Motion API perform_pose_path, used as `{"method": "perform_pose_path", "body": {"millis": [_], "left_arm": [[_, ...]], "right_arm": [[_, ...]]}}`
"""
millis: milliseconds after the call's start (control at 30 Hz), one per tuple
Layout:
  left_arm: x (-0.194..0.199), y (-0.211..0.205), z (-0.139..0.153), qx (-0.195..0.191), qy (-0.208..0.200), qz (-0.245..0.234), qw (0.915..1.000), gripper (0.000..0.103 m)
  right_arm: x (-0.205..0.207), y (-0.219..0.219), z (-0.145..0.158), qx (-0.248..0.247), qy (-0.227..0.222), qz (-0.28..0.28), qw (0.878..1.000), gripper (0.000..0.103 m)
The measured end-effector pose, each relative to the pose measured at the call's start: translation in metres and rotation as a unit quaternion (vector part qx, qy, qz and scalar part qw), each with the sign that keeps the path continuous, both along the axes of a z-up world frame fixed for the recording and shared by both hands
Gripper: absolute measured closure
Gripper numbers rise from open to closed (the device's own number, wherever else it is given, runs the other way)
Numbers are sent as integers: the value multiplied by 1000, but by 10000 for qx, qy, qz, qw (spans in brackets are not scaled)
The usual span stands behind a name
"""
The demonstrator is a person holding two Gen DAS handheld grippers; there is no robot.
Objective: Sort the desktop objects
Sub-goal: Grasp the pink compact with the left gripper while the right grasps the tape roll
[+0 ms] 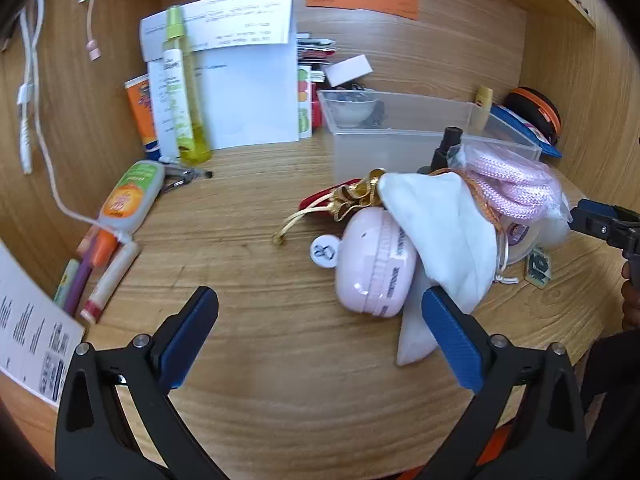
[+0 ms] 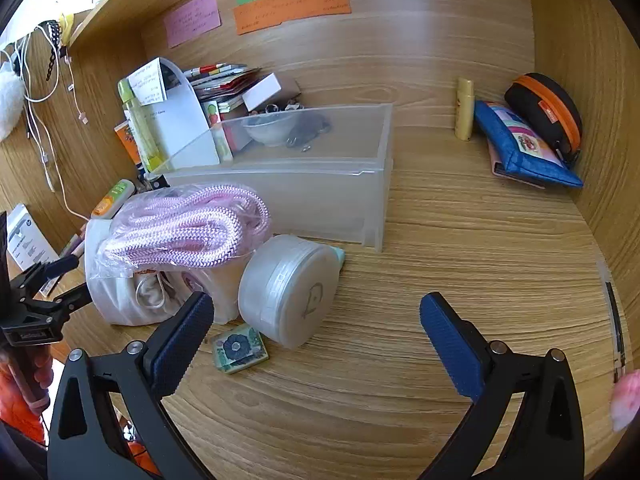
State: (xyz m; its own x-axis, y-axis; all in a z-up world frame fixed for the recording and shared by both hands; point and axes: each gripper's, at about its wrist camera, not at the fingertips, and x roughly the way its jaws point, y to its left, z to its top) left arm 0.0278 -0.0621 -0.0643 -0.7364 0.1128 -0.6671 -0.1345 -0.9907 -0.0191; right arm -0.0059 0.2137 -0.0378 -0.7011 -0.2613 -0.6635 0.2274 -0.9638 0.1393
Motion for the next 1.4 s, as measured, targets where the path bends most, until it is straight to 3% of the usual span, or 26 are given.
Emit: {"method": "perform_pose_path", "body": {"millis": [200,333,400,567,767,1033,1100,1167,1300,1400], "left_arm": [[-26,1,-9,116,-342,46,9993,0],[-31,6,-11,112,-357,8,9993,0],[-33,9,-10,45,-324,5,9995,1],[-40,14,-14,19,-427,-88,9990,24],[-39,7,-14,49,-427,25,9991,30],[-52,9,-13,183,-565,71,9982,30],[-54,12,-13,154,-538,68,9984,30],[-56,13,-13,167,-554,87,9983,30],[-59,11,-14,179,-537,244,9981,30],[-60,9,-16,238,-578,252,9977,42]], "right_arm": [[-10,-6,-4,127,-102,87,9998,2],[-24,-9,-10,32,-370,199,9991,14],[-27,-7,-11,-141,-442,257,9986,14],[-31,-7,-12,-309,-541,308,9976,26],[-29,-4,-14,13,-585,276,9979,51],[-42,-2,-23,84,-612,304,9976,52],[-48,-4,-25,59,-653,362,9972,56],[-52,-7,-26,86,-696,420,9967,71],[-50,-11,-25,259,-557,440,9971,75],[-45,-13,-22,373,-426,462,9973,76]]}}
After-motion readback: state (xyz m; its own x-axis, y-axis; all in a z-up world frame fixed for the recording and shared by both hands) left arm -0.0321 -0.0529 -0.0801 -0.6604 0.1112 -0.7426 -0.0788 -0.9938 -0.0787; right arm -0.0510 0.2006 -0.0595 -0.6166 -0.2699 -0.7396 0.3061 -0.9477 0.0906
